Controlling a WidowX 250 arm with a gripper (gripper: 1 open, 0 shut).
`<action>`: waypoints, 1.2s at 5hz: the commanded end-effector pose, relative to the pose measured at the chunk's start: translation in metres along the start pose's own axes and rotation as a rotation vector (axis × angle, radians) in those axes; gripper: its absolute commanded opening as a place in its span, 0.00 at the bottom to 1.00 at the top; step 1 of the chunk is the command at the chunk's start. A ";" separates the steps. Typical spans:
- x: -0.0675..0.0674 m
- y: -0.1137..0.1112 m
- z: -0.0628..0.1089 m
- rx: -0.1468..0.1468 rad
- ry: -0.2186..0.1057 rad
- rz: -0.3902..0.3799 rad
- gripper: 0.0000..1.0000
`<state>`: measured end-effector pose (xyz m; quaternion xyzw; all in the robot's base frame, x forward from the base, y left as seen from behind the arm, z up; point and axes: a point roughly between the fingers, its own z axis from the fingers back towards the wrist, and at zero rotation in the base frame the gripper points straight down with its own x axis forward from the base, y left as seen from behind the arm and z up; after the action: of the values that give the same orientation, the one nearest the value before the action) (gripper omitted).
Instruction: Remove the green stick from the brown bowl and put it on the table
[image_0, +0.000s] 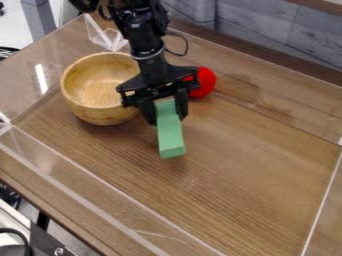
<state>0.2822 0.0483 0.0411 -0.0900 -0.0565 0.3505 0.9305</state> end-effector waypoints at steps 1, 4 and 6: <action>0.002 -0.001 0.009 -0.006 -0.021 -0.009 0.00; -0.011 -0.005 0.015 -0.003 0.008 -0.135 0.00; -0.032 -0.021 0.023 -0.023 0.023 -0.223 0.00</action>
<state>0.2628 0.0126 0.0550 -0.0951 -0.0372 0.2415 0.9650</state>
